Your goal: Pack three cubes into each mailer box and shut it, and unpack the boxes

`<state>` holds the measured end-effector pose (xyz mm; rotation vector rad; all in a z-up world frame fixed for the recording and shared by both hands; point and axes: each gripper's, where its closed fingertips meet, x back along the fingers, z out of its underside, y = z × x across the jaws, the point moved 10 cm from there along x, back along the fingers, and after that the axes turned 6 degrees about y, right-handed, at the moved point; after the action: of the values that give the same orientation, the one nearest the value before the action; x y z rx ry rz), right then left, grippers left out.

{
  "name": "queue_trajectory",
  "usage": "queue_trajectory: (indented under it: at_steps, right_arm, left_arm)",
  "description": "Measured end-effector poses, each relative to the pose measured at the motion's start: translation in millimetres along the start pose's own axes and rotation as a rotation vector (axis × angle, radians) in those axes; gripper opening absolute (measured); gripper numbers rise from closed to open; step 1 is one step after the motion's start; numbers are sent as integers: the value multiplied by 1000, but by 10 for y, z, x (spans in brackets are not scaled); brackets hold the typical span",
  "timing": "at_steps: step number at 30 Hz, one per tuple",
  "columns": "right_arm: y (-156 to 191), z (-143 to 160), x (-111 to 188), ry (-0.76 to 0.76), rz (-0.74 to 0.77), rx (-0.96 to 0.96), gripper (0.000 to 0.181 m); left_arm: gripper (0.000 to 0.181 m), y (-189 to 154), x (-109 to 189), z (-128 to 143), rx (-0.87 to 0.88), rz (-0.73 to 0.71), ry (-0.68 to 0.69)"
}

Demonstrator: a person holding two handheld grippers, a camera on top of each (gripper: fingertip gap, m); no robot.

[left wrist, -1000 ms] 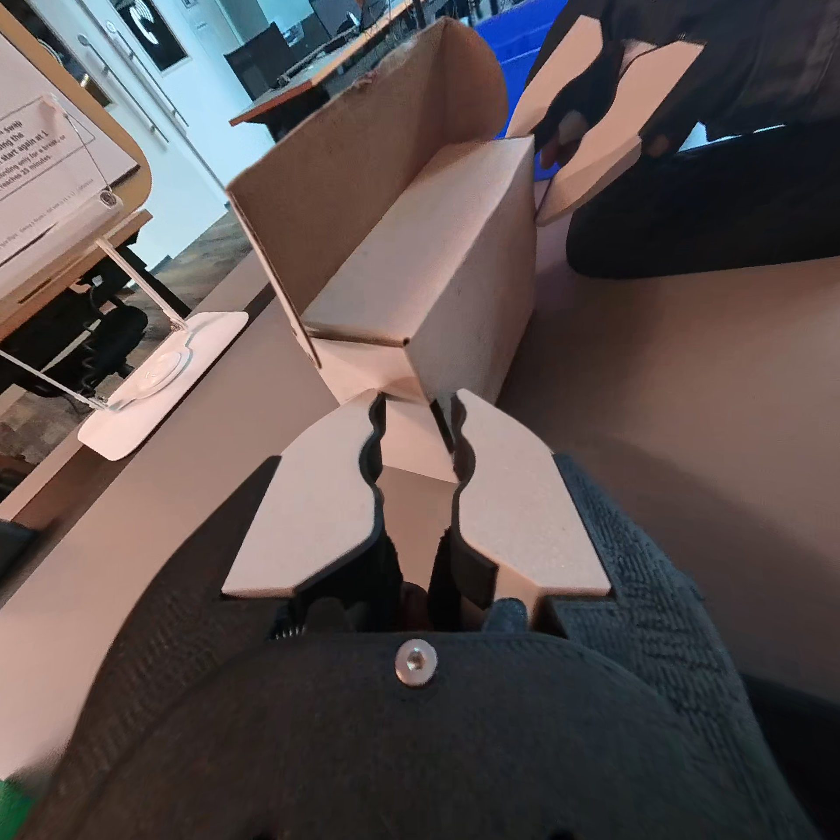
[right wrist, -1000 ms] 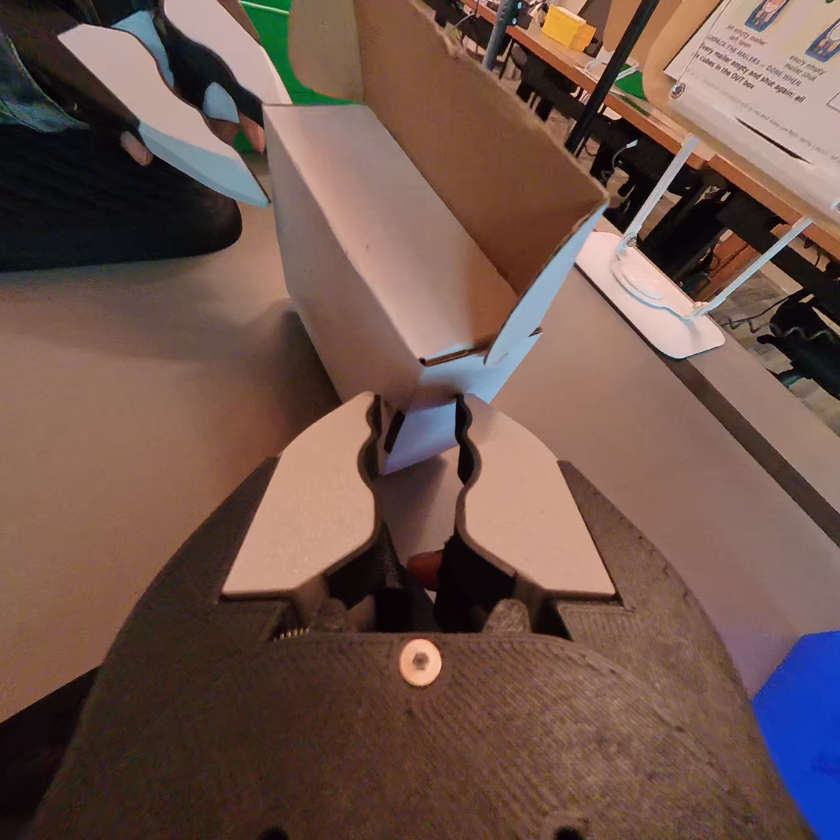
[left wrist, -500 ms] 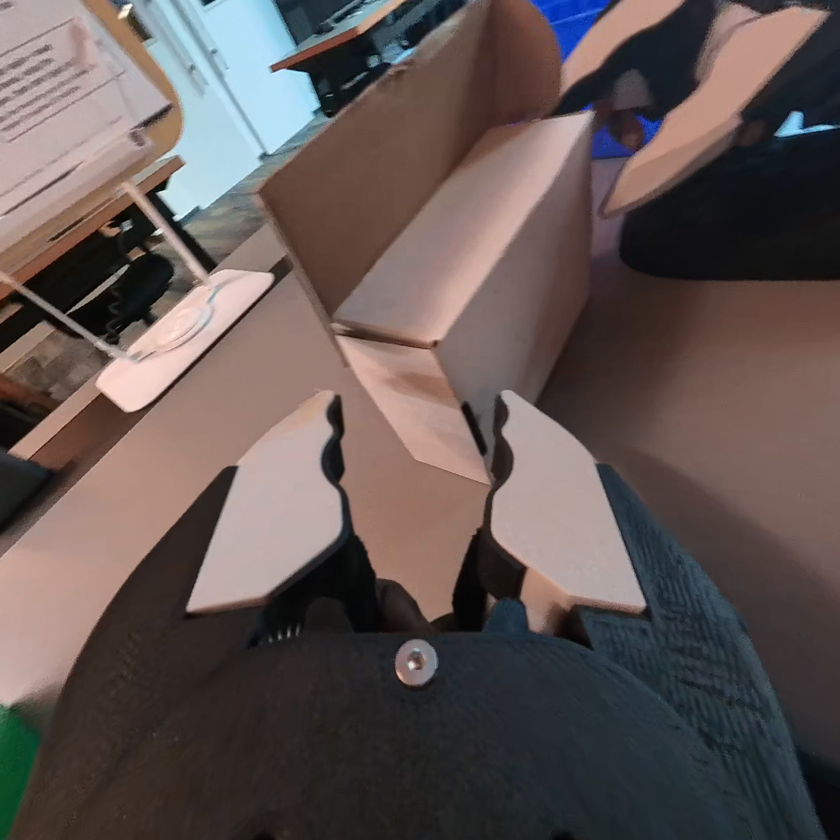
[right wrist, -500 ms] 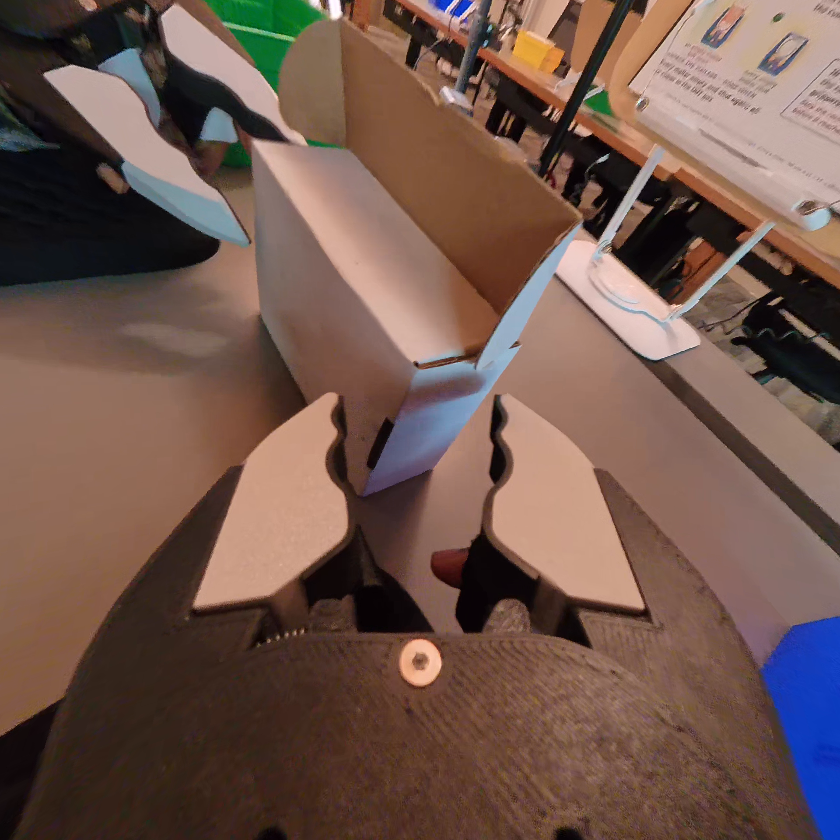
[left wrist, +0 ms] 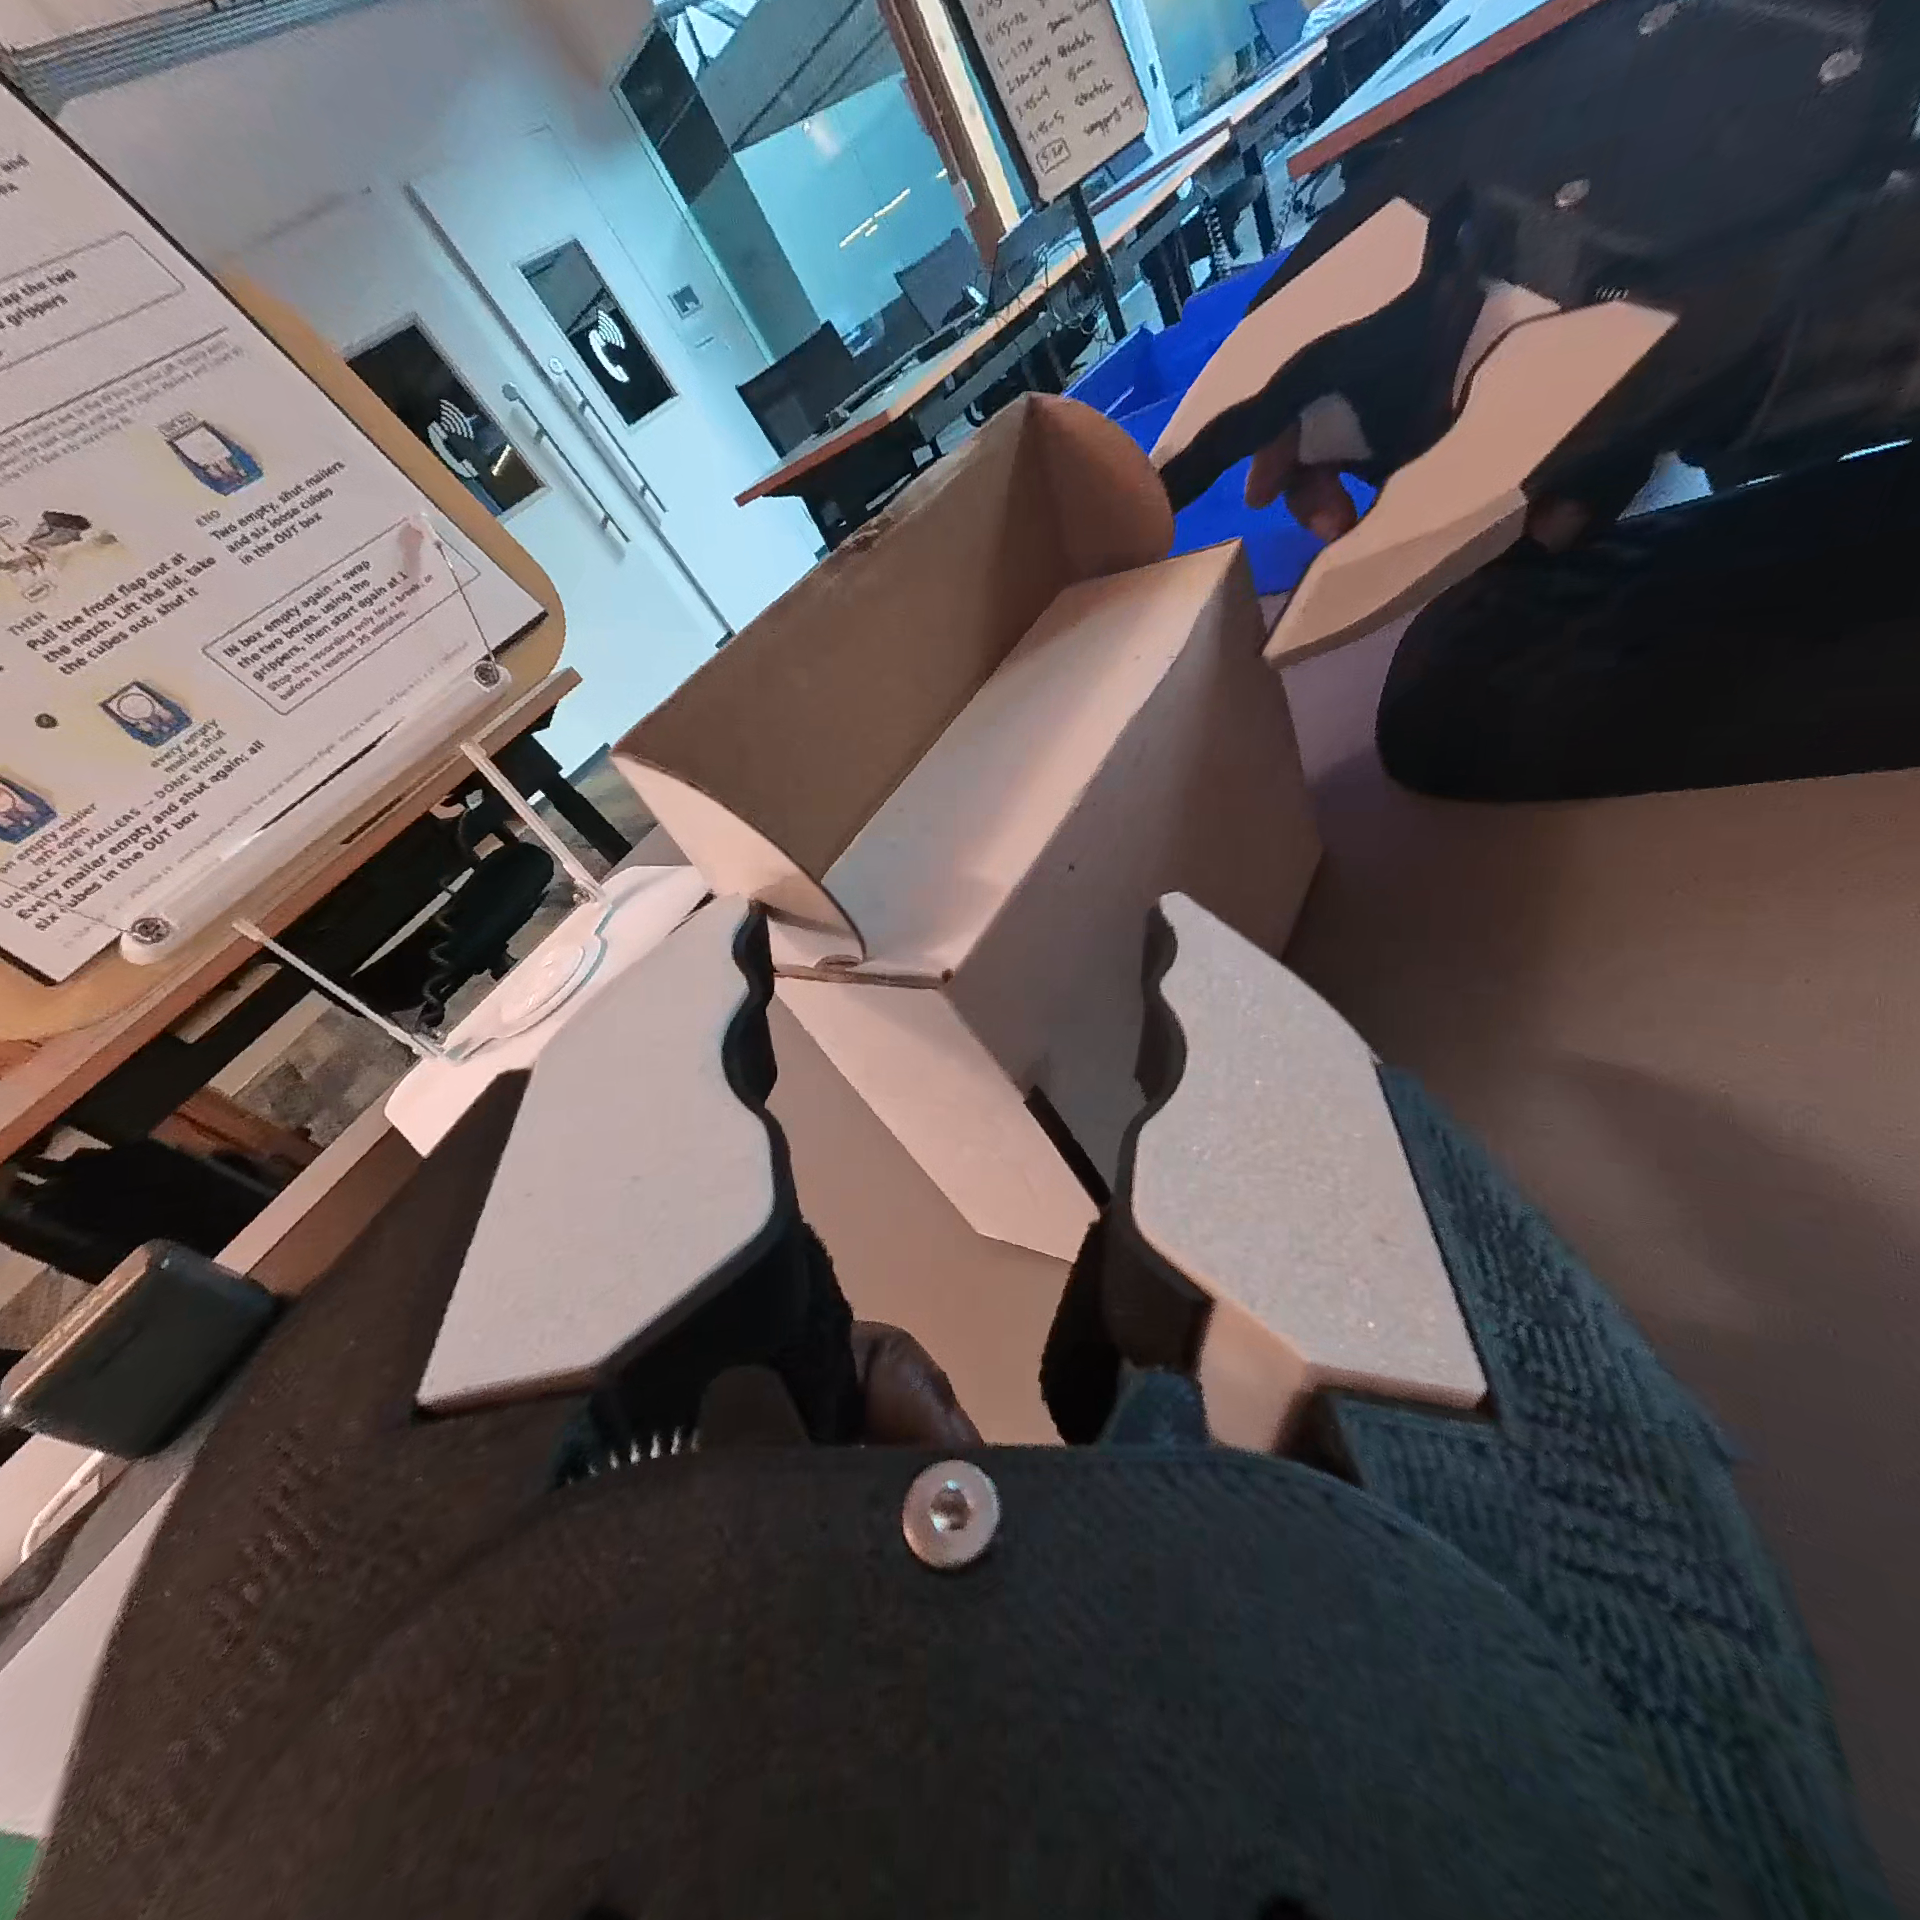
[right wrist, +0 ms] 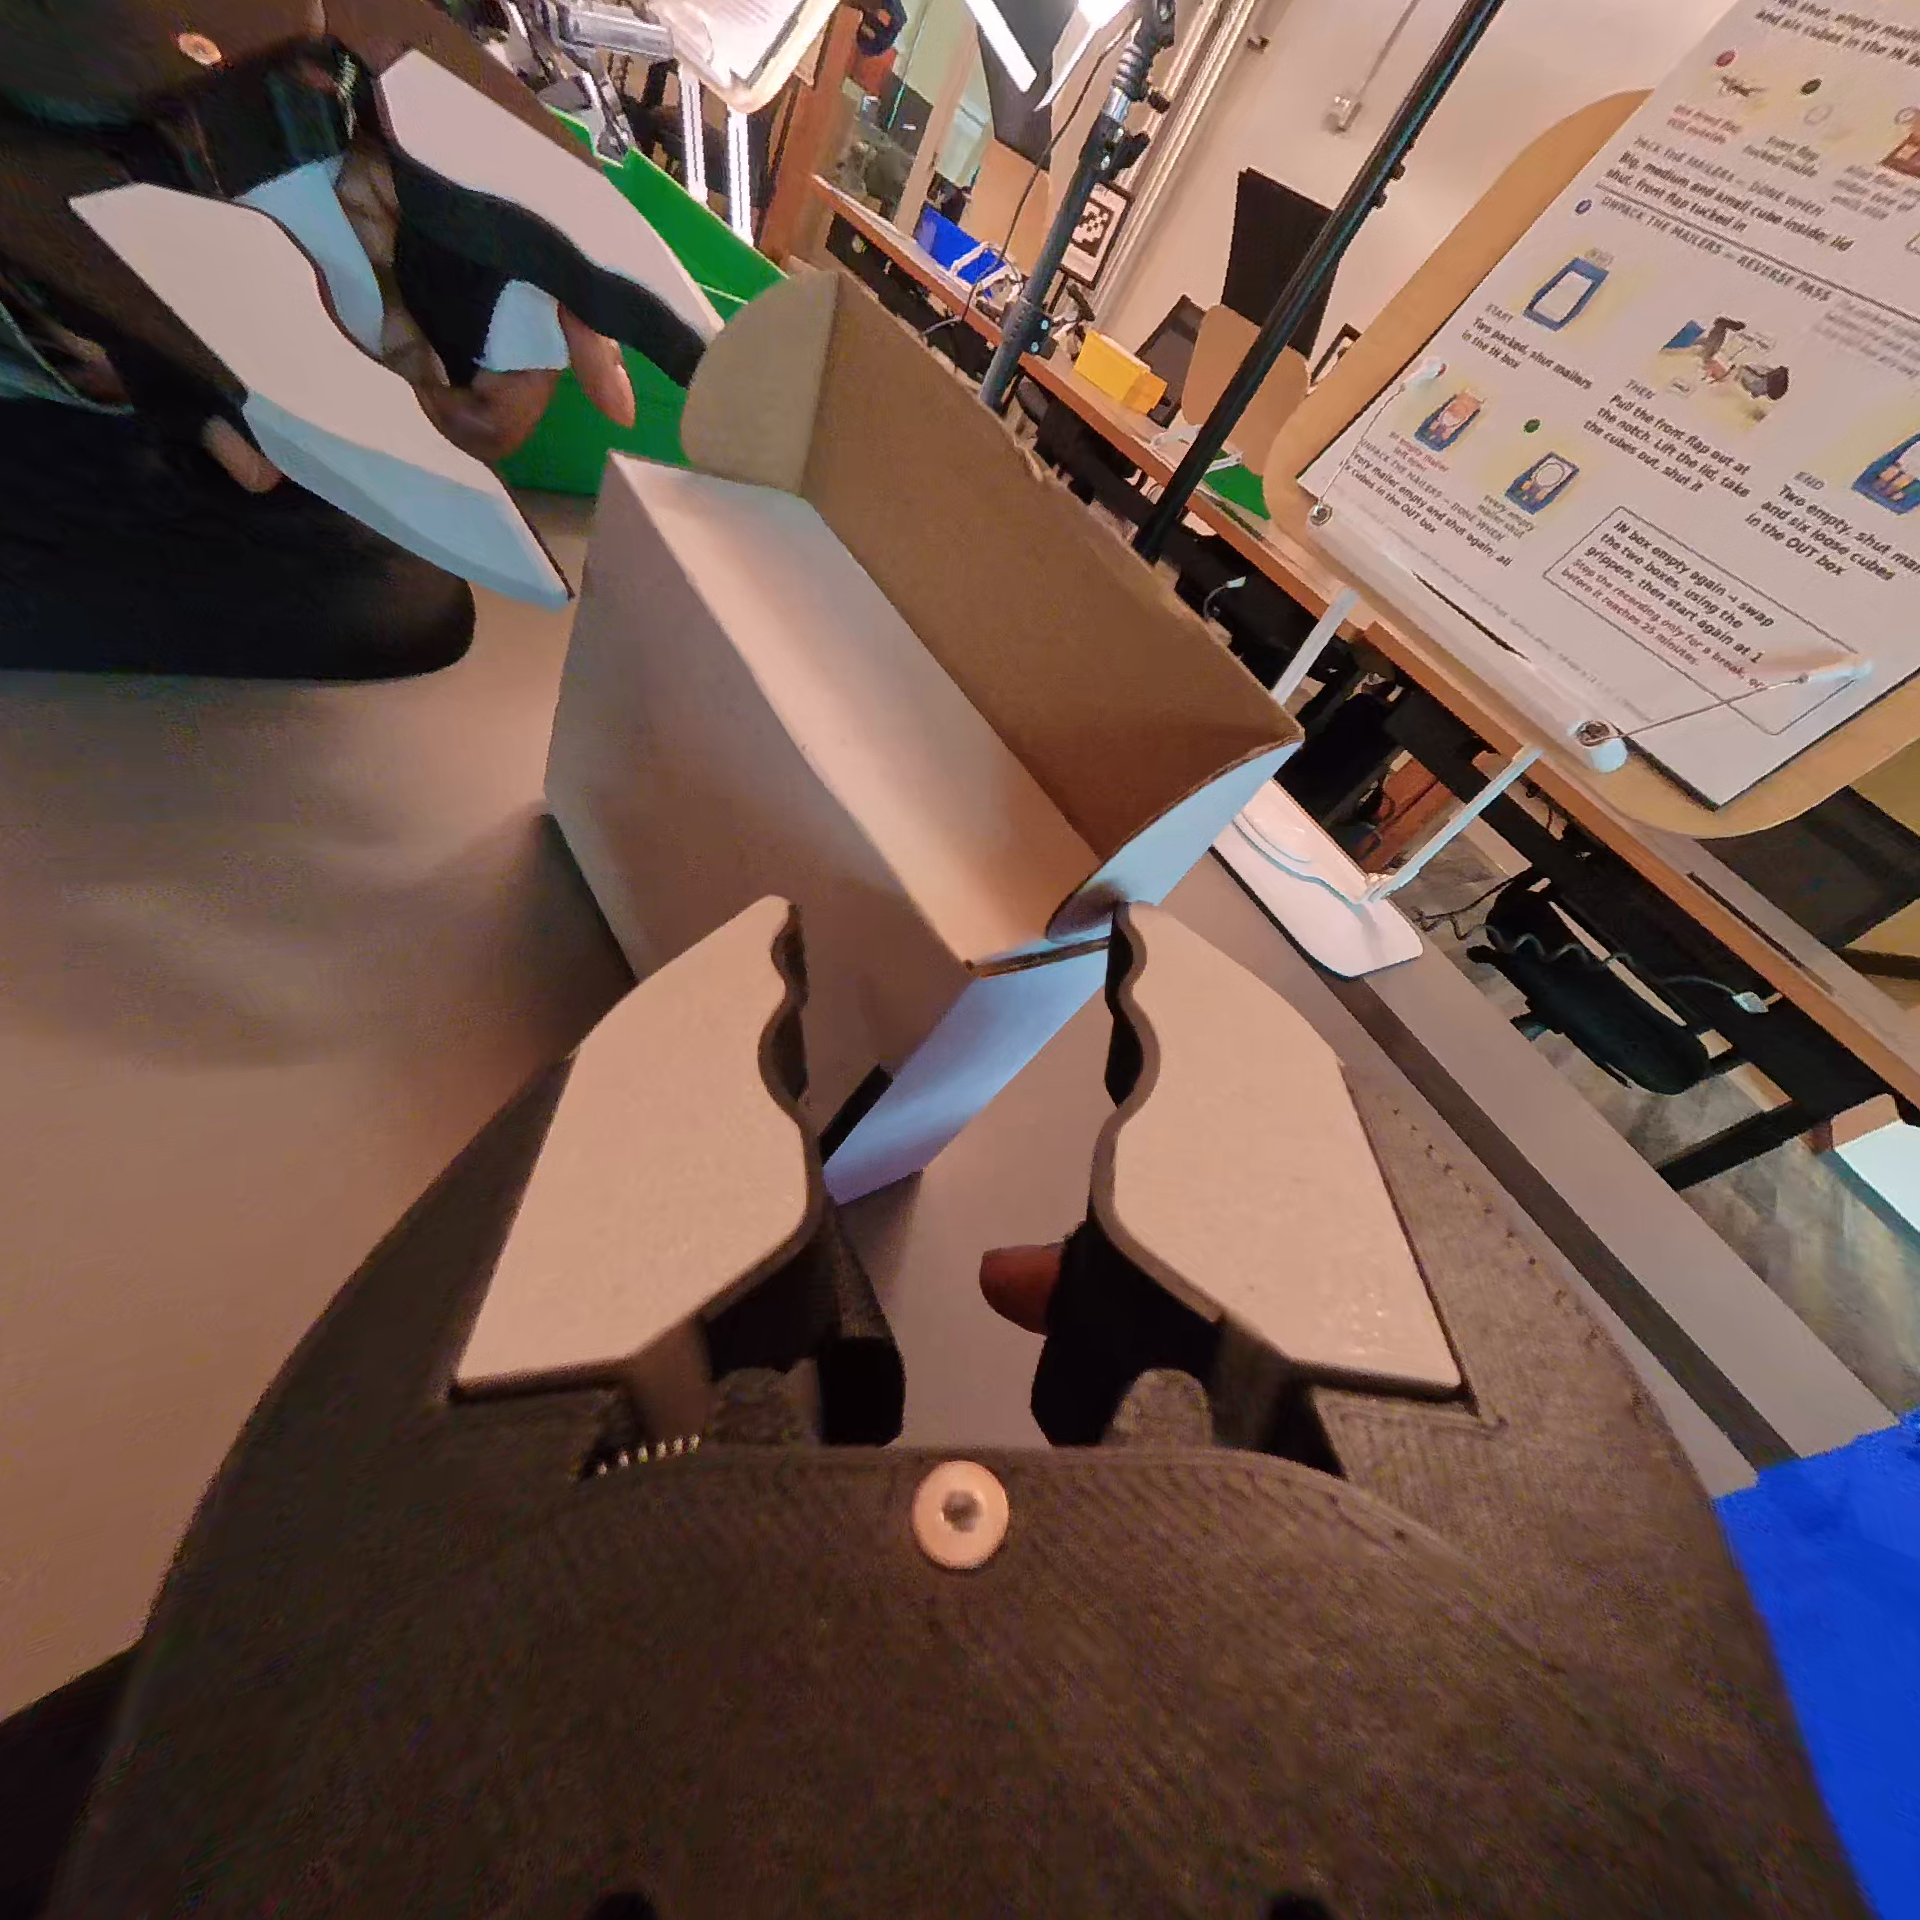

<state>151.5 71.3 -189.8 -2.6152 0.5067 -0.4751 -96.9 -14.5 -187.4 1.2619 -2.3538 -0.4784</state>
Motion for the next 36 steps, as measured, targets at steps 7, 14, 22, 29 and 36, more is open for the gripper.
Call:
queue_trajectory:
  at_steps: [7, 14, 22, 29, 36]
  right_arm:
    - [14, 12, -8, 38, 6, 31, 51]
    - [8, 8, 12, 42, 0, 41, 51]
    - [-237, -130, 112, -142, -27, -220, 51]
    - [-583, -299, 15, -249, -23, -601, 0]
    - [-472, -199, -69, -124, -76, -559, 0]
  left_arm:
    - [59, -30, -23, 62, -87, -34, 90]
    - [52, -21, -8, 75, -116, -30, 116]
    - [50, 263, 134, -137, 116, -52, -119]
    - [3, 573, -31, -190, 576, -40, -210]
    - [0, 466, -69, -125, 547, 94, -117]
